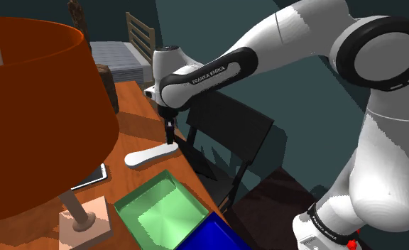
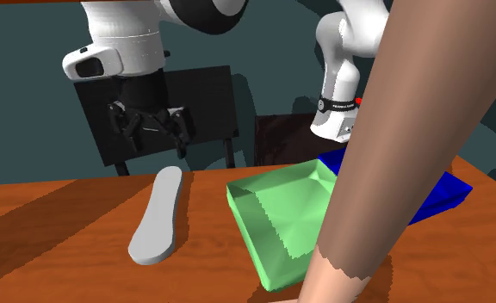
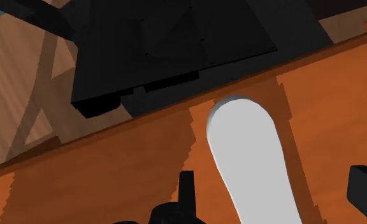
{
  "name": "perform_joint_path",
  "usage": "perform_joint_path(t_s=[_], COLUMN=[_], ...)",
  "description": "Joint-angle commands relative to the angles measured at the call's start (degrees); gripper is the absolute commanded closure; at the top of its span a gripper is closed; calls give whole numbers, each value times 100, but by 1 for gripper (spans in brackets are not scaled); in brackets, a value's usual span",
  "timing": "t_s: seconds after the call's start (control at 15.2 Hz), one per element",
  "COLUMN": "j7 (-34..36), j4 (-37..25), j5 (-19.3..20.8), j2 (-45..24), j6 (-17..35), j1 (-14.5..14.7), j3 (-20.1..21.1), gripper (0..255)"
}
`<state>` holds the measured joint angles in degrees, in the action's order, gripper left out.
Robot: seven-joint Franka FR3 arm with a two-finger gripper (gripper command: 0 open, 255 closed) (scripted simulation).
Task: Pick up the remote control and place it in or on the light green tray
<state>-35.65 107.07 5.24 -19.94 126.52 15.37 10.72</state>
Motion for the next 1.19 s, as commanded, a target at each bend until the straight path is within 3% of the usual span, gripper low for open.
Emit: perform_joint_path(t_s=[0.0, 0.2, 0.73, 1.12], j7=[-189, -438, -379, -379], j4=[-299, -680, -574, -576], j5=[84, 214, 309, 309], j2=[-314, -745, -1081, -1082], j6=[11, 46, 482, 482], j1=[104, 260, 299, 299], j3=[91, 206, 148, 148], gripper=[0, 0, 0, 0])
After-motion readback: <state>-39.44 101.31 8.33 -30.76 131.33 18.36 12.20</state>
